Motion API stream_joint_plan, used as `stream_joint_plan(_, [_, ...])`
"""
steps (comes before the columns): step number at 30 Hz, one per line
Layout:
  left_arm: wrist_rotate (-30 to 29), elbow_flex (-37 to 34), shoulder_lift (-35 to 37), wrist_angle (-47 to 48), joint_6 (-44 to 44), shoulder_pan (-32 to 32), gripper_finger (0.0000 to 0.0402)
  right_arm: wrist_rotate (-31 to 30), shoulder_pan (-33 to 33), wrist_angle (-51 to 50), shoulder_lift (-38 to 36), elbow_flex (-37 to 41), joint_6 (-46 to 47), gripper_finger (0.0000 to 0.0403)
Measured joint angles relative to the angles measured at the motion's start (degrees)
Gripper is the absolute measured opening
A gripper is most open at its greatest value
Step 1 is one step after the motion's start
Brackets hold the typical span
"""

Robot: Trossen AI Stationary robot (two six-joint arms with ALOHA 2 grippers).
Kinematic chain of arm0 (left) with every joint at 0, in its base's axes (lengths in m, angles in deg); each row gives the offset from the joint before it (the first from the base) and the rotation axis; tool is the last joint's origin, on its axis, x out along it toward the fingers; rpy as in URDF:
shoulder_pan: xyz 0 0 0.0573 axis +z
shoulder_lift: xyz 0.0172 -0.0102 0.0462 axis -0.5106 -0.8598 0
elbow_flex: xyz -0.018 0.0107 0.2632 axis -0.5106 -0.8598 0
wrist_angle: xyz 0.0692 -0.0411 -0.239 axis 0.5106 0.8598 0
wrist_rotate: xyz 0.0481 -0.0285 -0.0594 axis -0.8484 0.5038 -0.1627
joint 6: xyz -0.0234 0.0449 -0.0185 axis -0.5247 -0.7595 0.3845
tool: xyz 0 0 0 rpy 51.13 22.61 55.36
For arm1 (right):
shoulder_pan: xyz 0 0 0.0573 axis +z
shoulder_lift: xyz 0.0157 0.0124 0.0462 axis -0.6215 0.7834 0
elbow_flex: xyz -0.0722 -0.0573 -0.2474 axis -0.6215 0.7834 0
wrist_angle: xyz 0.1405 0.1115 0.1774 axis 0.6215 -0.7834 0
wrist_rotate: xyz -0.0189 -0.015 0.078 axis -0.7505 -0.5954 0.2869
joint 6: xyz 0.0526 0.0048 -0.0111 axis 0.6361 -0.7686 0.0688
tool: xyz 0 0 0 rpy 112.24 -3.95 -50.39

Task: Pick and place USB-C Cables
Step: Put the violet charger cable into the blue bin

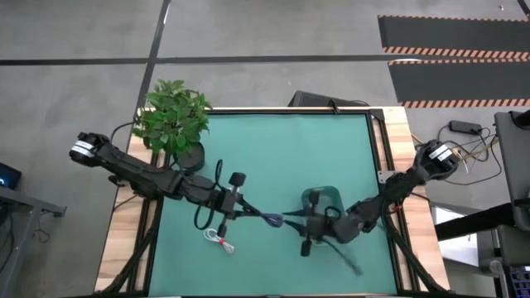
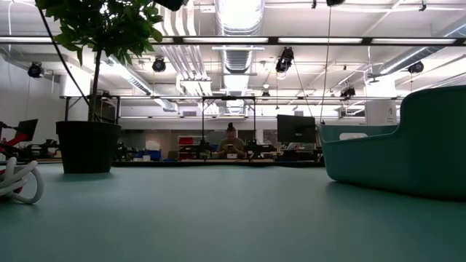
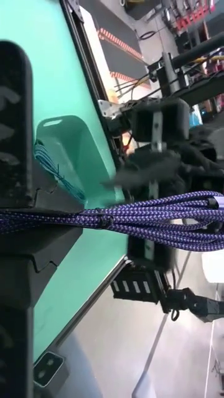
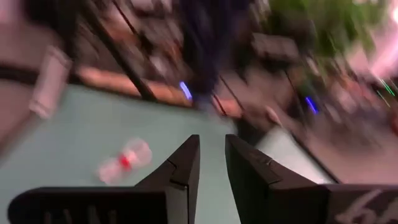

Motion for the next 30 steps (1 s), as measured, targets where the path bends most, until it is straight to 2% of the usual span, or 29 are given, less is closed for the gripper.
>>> stream_joint_plan(3, [-2.2,-0.7,0.0,-2.1,0.0,0.0,0.0011,8.4,-0.6,20.3,0.2,5.7,-7.6,0.0068])
stream_joint_plan(6, [-4.7,-1.1,0.0,-3.0,0.0,0.1,0.0011,12.0,-1.7,30.3,0.3,9.5,-10.9,0.0068])
stream_joint_plan(12, [-7.4,-1.2,0.0,-3.9,-0.1,0.1,0.0011,13.3,-4.0,30.6,0.3,9.2,-10.8,0.0093])
stream_joint_plan(21, [-7.5,-1.4,0.0,-6.1,-1.4,0.2,0.0011,13.6,-8.0,28.4,0.4,7.1,-9.0,0.0189])
stream_joint_plan(27, [-7.6,-1.5,0.0,-6.9,-2.5,0.3,0.0011,24.5,-11.9,29.1,0.4,7.1,-5.8,0.0214])
stream_joint_plan(30, [-7.7,-1.5,0.0,-7.4,-2.6,0.6,0.0011,26.7,-13.8,30.1,0.4,6.9,-5.4,0.0214])
